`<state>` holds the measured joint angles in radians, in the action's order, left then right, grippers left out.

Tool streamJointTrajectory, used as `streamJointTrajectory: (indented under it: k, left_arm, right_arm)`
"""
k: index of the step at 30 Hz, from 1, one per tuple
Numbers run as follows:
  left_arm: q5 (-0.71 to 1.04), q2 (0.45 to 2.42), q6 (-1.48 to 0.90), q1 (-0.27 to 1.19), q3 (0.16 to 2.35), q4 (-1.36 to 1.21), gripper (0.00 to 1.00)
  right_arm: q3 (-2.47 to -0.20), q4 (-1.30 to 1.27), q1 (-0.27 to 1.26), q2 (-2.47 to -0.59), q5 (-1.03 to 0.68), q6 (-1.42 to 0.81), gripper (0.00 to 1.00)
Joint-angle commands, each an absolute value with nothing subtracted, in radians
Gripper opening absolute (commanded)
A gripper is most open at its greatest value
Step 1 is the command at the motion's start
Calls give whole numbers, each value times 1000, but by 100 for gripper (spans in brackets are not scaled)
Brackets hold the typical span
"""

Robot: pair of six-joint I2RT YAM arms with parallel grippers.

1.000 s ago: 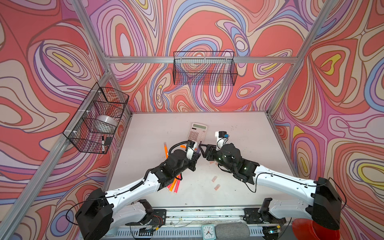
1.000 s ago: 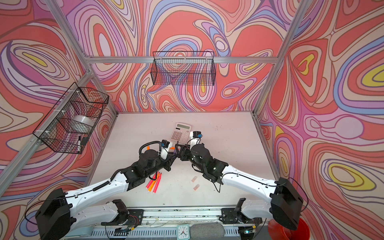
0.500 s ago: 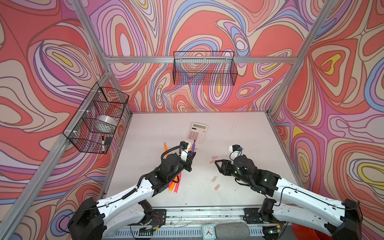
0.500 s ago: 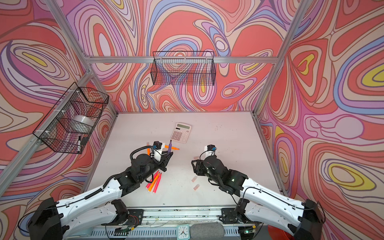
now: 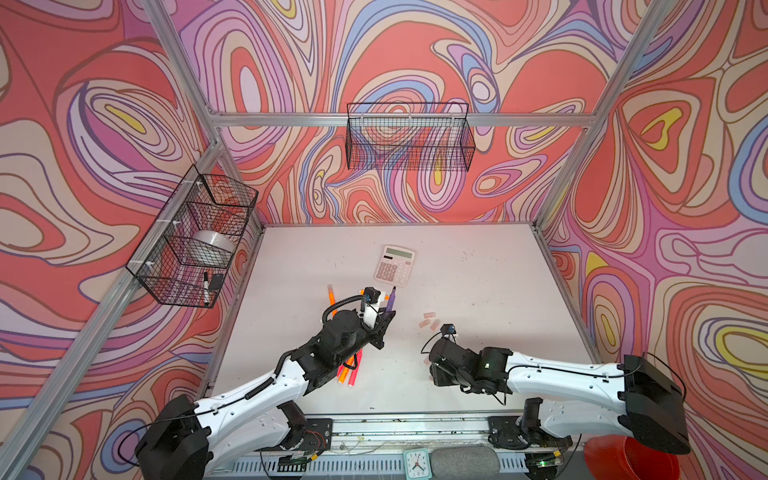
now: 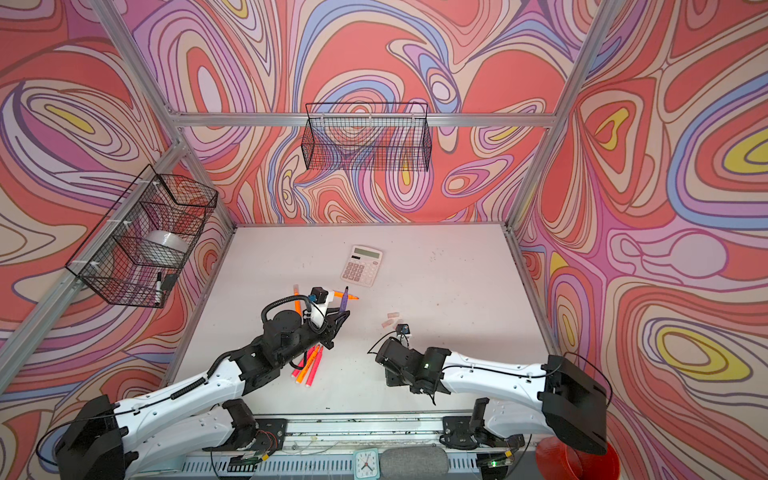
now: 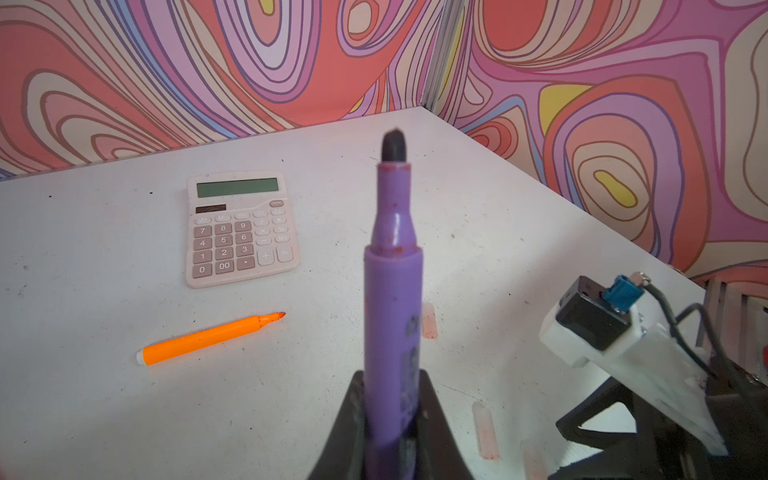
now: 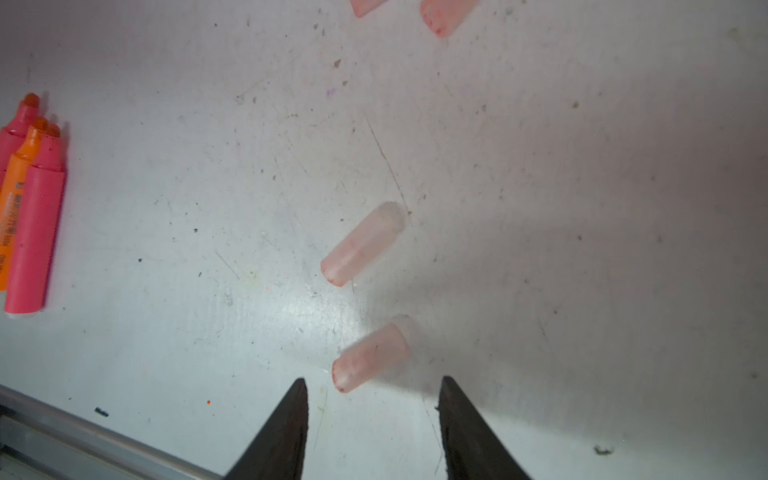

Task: Insert the pens into the pen caps
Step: 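Move the right gripper away toward the pink caps while the left holds the marker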

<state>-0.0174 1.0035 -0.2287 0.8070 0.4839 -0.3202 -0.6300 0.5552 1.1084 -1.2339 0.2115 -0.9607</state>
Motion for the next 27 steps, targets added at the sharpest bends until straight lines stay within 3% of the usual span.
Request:
streamJointTrajectory:
  k: [1,14,27]
  left_arm:
    - [-12,988,-218,807,483,-351,0]
    - [-5,970,-221,807,485,-340,0]
    - [1,971,-222,807,487,-337,0]
  right_arm:
    - [-663,594,1135,-1262,261,-988,53]
    - [-749,623,1178,-1439,322,-992,54]
    - [-759,688,1186,-1529,385,-1047,43]
